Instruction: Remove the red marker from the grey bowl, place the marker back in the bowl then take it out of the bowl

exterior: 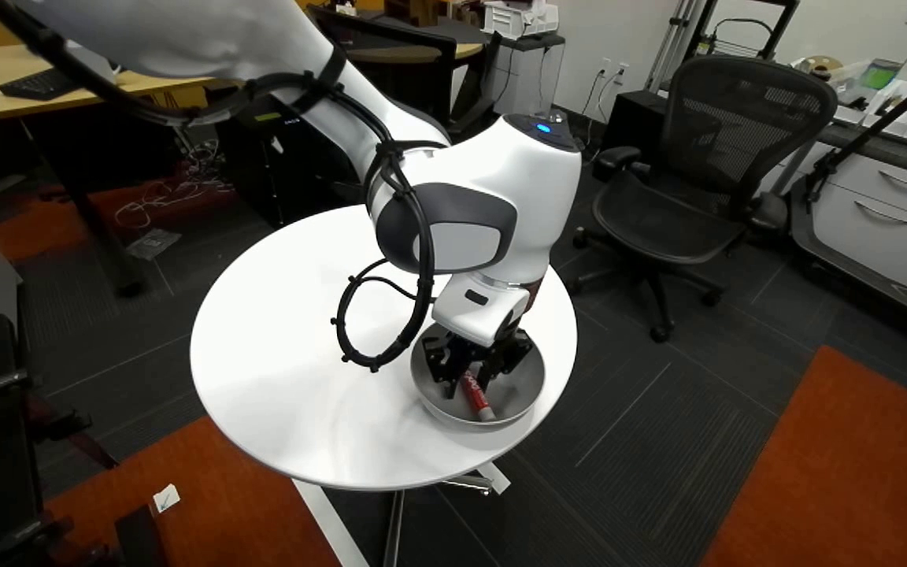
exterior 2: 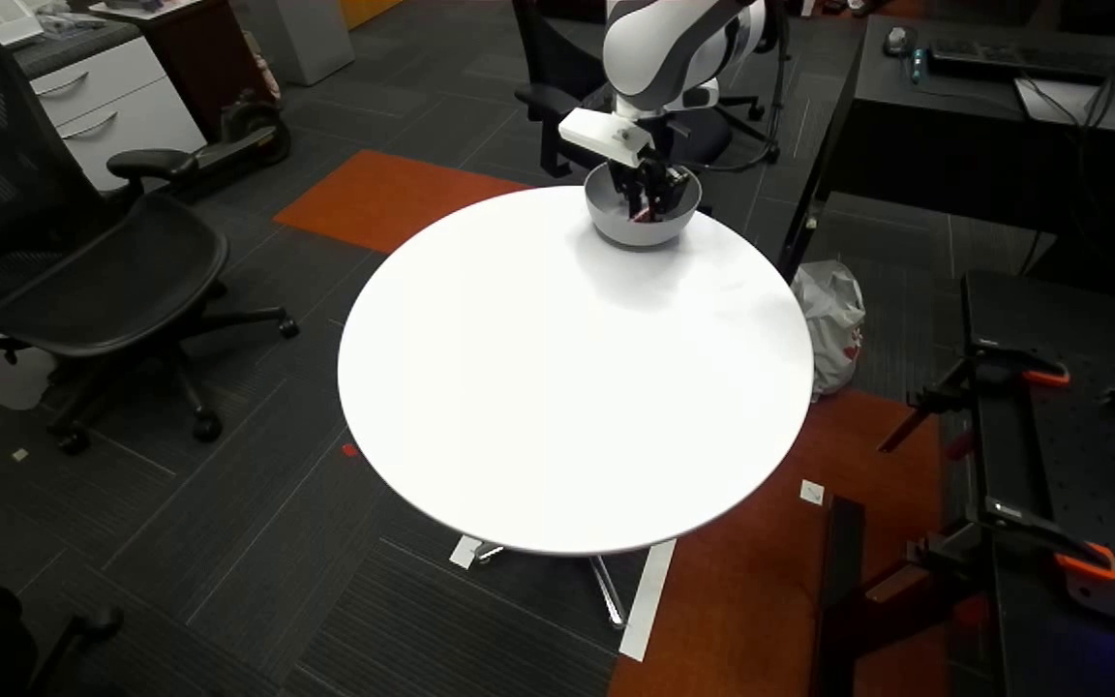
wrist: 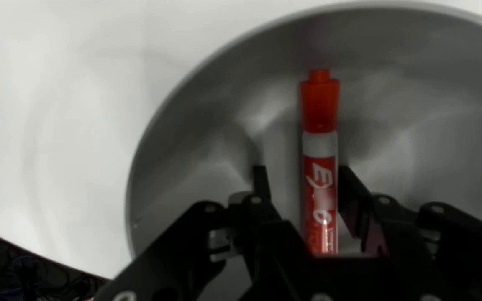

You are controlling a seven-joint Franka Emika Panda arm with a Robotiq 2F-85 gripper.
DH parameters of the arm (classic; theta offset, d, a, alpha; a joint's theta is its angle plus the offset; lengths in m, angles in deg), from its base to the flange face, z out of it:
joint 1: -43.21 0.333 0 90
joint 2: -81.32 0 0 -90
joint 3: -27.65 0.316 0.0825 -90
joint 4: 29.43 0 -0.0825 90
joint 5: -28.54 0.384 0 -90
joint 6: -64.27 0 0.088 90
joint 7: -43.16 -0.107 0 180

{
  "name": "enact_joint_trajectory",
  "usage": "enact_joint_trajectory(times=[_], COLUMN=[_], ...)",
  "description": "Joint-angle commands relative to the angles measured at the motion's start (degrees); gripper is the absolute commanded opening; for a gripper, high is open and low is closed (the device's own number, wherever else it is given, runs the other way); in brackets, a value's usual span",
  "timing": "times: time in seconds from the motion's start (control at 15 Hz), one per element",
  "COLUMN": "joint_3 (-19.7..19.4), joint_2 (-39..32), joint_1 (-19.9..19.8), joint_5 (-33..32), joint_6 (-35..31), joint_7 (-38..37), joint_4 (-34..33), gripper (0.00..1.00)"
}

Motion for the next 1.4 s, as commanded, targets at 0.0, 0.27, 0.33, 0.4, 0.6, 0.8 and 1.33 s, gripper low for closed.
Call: enact_joint_trajectory(times=[0.0,0.27,0.33,0.4,0.6,0.8,1.33], joint_3=[-0.17,-0.57,-0.7,-1.05,-2.19,-3.48,-2.46], joint_2=[-0.88,1.81,3.1,4.51,8.93,14.1,24.1], joint_1=[0.32,0.81,1.0,1.39,2.43,3.7,10.09], joint_5=[1.08,1.07,0.99,0.7,-0.2,-1.19,-7.63], joint_6=[0.63,-0.08,-0.51,-0.91,-1.58,-2.13,-3.15], joint_7=[-1.12,-1.51,-1.41,-1.61,-1.94,-2.27,-3.77], joint_4=[-1.34,1.17,2.34,3.51,6.55,10.05,17.94], gripper=[0.14,0.05,0.05,0.05,0.05,0.05,0.05])
